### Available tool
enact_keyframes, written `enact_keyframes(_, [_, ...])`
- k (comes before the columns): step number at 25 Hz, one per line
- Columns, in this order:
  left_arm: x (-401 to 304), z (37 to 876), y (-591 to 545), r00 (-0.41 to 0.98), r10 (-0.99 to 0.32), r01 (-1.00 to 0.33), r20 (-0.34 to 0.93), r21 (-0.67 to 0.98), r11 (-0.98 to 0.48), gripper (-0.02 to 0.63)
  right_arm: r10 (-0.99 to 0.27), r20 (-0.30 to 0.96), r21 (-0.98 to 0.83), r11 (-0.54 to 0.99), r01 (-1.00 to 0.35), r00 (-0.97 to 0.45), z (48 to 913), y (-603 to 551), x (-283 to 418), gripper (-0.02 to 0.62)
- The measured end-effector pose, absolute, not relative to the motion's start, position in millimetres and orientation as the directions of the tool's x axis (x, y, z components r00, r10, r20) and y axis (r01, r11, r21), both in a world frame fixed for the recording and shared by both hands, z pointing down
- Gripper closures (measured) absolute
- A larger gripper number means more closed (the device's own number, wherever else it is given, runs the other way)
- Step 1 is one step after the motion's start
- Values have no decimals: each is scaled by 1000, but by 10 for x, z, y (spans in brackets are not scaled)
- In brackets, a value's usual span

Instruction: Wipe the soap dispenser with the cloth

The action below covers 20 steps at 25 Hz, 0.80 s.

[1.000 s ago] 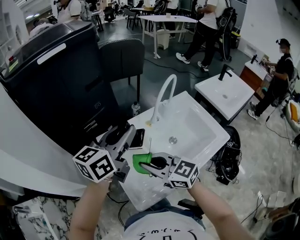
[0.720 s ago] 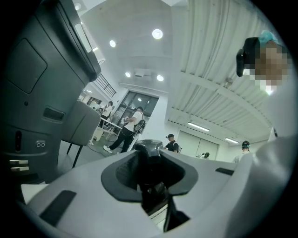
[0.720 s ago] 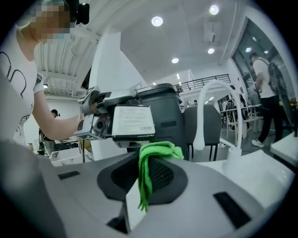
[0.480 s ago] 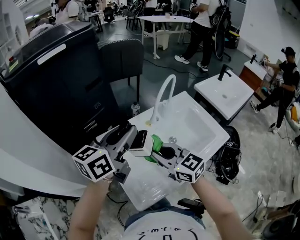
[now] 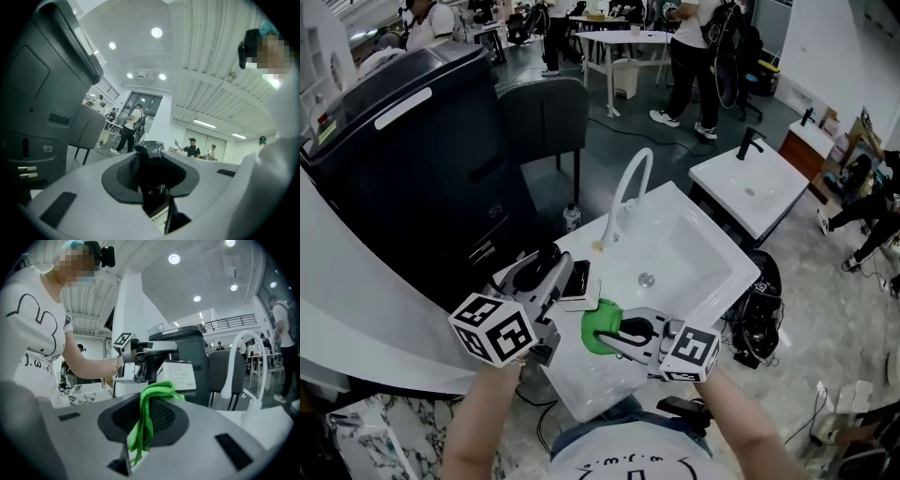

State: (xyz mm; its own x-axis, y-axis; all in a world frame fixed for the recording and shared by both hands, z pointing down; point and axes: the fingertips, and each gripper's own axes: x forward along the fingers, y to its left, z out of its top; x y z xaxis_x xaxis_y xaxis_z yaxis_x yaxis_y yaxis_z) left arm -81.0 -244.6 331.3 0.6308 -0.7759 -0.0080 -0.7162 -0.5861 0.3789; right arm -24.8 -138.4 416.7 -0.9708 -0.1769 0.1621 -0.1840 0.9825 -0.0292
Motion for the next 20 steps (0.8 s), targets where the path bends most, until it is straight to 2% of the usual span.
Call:
enact_keyframes(4, [-765, 3472, -2434, 601, -797, -782, 60, 249, -571, 502, -243, 169, 7, 970, -245, -955, 4069, -1421, -79, 546])
enact_keyframes(13, [-515, 3810, -2270, 598, -782, -787, 176, -57, -614, 502, -473, -32, 244, 850, -466, -880, 3225, -1742, 112, 546])
enact_keyframes(16, [-412, 3890, -2204, 598, -773, -764, 211, -140, -630, 500, -487, -49, 293, 828, -478, -872, 3100, -1767, 29, 546])
enact_keyframes(20, [-328, 3996, -2157, 584, -771, -751, 255, -192, -632, 500, -418, -76, 295, 858, -421, -905, 3040, -1660, -206, 546])
